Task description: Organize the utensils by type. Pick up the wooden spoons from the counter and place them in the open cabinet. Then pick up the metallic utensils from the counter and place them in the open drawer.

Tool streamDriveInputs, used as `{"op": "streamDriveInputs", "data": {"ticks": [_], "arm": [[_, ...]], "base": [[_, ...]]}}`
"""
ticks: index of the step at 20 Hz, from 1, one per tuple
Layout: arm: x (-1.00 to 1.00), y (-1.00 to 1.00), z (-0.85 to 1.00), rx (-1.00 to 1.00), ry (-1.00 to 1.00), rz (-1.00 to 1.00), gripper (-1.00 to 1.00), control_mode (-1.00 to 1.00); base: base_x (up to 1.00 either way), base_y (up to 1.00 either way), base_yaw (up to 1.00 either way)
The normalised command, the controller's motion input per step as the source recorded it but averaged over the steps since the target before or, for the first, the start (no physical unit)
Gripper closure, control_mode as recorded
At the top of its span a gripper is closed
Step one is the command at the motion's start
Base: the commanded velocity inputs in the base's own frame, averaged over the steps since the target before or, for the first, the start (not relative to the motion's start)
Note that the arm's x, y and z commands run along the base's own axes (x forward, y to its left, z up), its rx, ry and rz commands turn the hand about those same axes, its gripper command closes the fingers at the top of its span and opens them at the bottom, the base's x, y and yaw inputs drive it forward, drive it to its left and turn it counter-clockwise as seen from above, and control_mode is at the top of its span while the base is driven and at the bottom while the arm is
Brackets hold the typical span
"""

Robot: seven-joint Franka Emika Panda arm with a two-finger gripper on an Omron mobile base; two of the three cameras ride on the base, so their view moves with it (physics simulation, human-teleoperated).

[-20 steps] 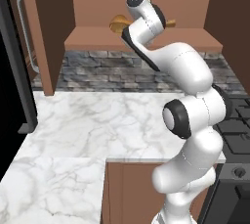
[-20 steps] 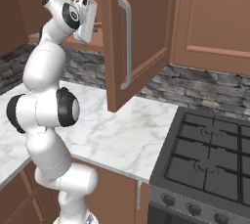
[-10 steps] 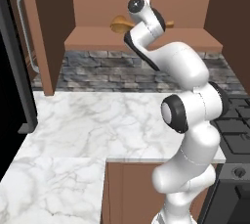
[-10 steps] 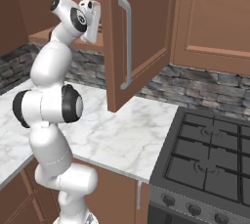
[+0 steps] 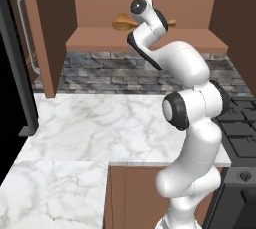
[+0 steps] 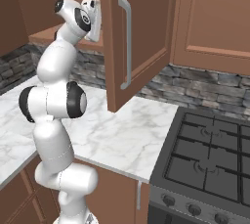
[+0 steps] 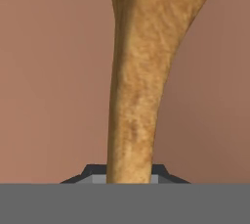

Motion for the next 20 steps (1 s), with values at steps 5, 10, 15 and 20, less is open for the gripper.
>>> {"op": "streamDriveInputs", "data": {"ticks": [5,10,15,20], "arm": [[0.40,-0.01,-0.21,0.00,0.00,0.00,1.00,-1.00],[0.32,0.00,-0.45,-0.04,0.00,0.00,1.00,-1.00],[0.23,0.00,-0.60,-0.11,0.00,0.00,1.00,-1.00],[0.21,0.00,-0.65,-0.11,0.00,0.00,1.00,-1.00]], "base": [[0.00,0.00,0.00],[0.00,0.00,0.00],[0.00,0.00,0.00],[0.00,0.00,0.00]]}}
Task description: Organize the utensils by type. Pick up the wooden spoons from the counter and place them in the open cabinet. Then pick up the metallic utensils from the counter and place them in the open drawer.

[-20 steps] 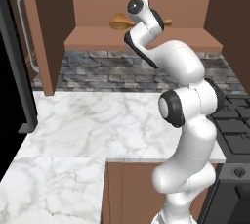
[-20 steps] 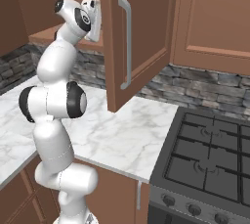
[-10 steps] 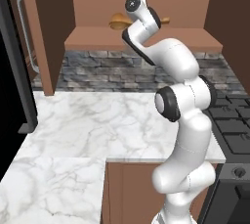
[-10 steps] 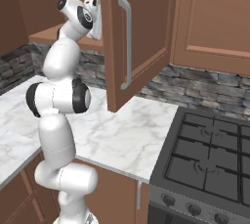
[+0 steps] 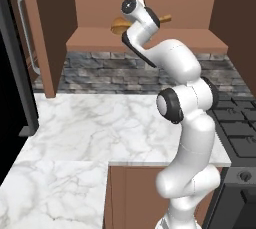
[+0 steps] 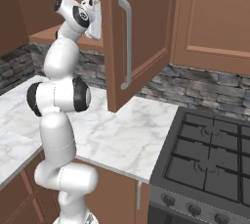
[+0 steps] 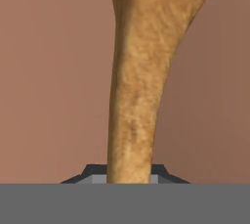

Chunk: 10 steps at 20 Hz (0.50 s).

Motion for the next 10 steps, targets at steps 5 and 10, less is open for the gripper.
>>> {"op": "streamDriveInputs", "data": {"ticks": [5,10], "arm": [[0.17,0.00,-0.61,-0.07,0.00,0.00,1.00,-1.00],[0.24,-0.15,-0.32,0.00,-0.03,0.00,1.00,-1.00]], "base": [[0.00,0.00,0.00],[0.00,0.00,0.00]]}}
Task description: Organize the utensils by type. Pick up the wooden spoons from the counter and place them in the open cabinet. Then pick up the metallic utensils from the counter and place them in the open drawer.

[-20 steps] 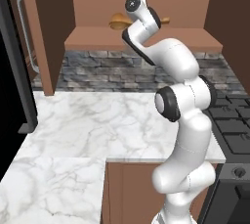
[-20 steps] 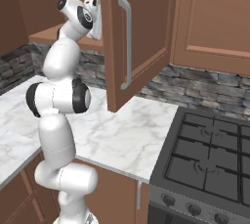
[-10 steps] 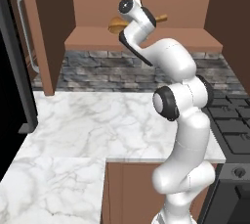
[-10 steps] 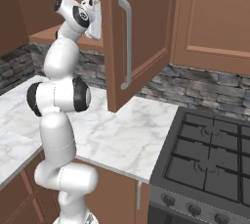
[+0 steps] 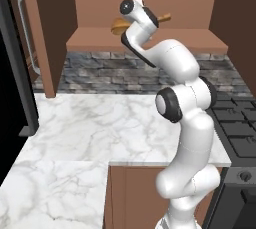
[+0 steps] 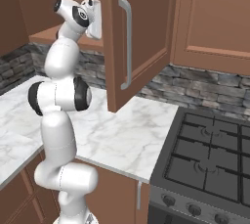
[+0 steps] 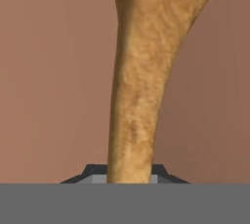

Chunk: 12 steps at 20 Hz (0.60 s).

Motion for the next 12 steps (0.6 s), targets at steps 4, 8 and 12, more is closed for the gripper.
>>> {"op": "streamDriveInputs", "data": {"ticks": [4,8,12], "arm": [[0.25,-0.23,-0.23,0.00,-0.03,0.00,1.00,-1.00],[0.23,-0.17,-0.30,0.00,-0.03,0.00,1.00,-1.00],[0.18,-0.14,-0.33,0.00,-0.02,0.00,-1.00,-1.00]], "base": [[0.00,0.00,0.00],[0.00,0.00,0.00],[0.00,0.00,0.00]]}}
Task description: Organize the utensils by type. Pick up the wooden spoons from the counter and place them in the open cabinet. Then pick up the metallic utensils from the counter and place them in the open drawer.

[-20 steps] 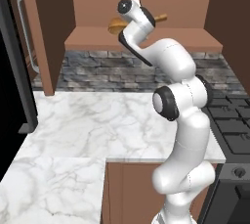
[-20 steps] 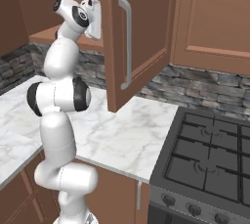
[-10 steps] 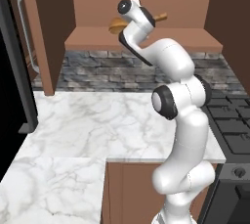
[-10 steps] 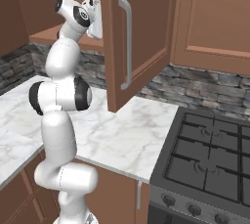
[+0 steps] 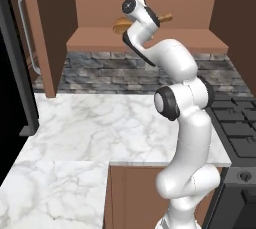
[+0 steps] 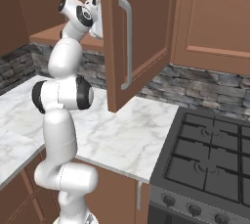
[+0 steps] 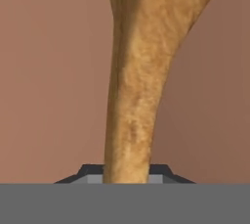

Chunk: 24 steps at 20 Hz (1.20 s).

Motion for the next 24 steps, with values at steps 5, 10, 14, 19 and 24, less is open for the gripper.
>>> {"op": "streamDriveInputs", "data": {"ticks": [5,10,14,19,24], "arm": [[0.03,-0.10,-0.34,0.00,-0.05,0.00,-1.00,-1.00],[0.00,-0.12,-0.33,0.00,-0.04,0.00,-1.00,-1.00],[-0.06,-0.07,-0.32,0.00,-0.02,0.00,-1.00,-1.00],[-0.17,0.00,-0.33,0.00,-0.01,0.00,-1.00,-1.00],[-0.31,0.01,-0.30,0.00,-0.03,0.00,-1.00,-1.00]], "base": [[0.00,0.00,0.00],[0.00,0.00,0.00],[0.00,0.00,0.00],[0.00,0.00,0.00],[0.00,0.00,0.00]]}}
